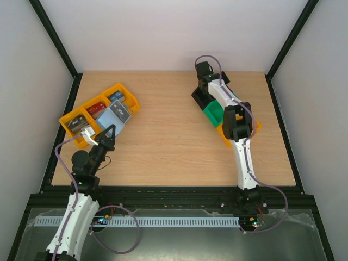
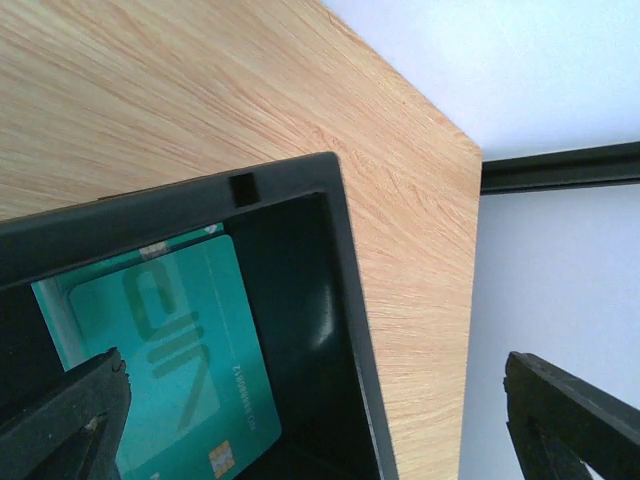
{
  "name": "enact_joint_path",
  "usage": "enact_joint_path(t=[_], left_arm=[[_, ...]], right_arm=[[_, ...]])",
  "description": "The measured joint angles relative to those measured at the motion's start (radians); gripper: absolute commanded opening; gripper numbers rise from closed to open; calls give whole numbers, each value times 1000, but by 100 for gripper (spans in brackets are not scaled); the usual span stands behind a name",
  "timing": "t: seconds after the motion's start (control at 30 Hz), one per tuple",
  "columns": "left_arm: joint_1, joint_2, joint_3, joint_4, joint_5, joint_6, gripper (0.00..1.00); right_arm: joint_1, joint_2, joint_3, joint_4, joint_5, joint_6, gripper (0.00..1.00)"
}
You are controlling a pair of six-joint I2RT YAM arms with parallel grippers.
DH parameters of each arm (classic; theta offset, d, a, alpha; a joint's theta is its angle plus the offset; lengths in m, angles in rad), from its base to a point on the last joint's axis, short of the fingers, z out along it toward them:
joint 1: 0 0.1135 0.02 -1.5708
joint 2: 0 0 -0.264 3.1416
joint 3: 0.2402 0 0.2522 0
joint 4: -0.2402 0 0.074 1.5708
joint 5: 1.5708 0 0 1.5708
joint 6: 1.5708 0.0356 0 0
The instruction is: Take the credit cards out of the card holder
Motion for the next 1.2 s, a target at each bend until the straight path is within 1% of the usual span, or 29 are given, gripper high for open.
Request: enact_joint_path(t=[0.13,0.3,0.33,0.4,0.47,0.5,0.6,0.63,0.7,0.77,0.8,0.83,1.03,1.13,1.2], left_arm=[[0,-3,0,0,0,0,2],[0,-4,0,0,0,0,3],[0,-5,0,0,0,0,2],[0,-5,0,0,0,0,2],[0,-5,0,0,0,0,2],[0,-5,0,0,0,0,2],[0,-8,-1,0,0,1,2],[0,-10,-1,0,0,1,2],[0,-12,-2,0,0,3,3],[0,-16,-2,1,0,3,2],[0,-16,-2,2,0,3,2],[0,-16,-2,2,0,3,2],[0,-16,-8,5,0,3,2],[0,-17,-11,6,0,3,2],[0,-18,-11,6,0,3,2]], right_arm=[[-24,-37,0,-19,-97,8,99],[-47,-111,0,-37,-324,31,100],[-49,-127,0,-36,-369,39,98],[-55,-164,0,-34,-471,68,87],[-60,-193,1,-29,-568,101,67],[-61,-204,5,-27,-613,122,59],[-64,-205,16,-15,-694,180,40],[-67,-201,16,-16,-717,200,31],[-77,-183,18,-18,-772,245,16],[-95,-151,26,-28,-819,299,4],[-105,-134,29,-34,-838,310,2],[-117,-113,30,-41,-857,333,2],[-149,-23,33,-90,-950,354,2],[-145,18,54,-106,-945,355,2],[-143,45,79,-114,-904,355,2]])
